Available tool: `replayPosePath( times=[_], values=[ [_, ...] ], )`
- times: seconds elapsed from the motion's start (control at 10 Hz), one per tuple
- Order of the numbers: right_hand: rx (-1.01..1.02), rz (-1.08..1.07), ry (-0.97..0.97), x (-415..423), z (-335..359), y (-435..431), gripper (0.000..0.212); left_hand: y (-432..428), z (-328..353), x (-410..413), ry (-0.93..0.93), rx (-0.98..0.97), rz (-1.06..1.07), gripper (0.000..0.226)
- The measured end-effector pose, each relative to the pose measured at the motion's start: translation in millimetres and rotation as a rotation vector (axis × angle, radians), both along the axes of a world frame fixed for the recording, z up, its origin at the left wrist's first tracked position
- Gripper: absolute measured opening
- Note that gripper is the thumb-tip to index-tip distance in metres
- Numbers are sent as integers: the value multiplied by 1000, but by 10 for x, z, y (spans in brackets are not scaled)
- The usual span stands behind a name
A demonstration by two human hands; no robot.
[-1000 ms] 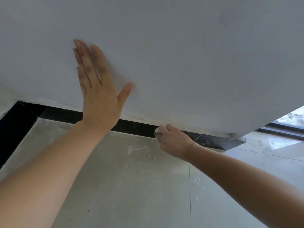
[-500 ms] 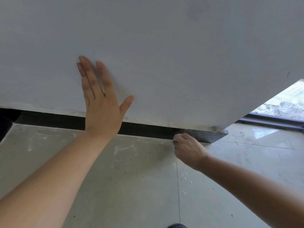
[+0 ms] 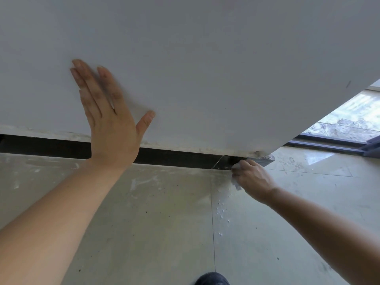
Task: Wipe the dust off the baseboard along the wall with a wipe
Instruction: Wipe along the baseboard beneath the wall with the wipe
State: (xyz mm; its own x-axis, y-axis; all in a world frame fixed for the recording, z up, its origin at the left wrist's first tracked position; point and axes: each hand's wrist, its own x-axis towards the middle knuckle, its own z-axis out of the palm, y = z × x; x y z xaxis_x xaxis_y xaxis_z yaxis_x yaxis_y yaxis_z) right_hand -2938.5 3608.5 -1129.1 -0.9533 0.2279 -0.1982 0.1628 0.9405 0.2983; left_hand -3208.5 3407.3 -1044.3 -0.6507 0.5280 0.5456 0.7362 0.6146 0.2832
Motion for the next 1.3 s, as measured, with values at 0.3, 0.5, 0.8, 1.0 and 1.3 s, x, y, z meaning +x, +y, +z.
replayPosePath(
  times=[0.3,0.5,0.8,1.0,1.3],
  values=[
    [-599,-1229,786,321,-155,-413,23,44,23,50,-23,29,15,102],
    [-1383,-1957,1733,177,-50,-90,54,46,49,63,-42,8,10,104],
    [-1372,-1849,1149,-348,-287,-186,28,65,17,93,-24,1,56,103],
    [-1647,-1770,963,-443,-337,-442,32,82,8,88,-61,11,57,105],
    [-1303,-1878,1317,90,-170,115,25,74,16,93,-33,-9,78,106]
  ],
)
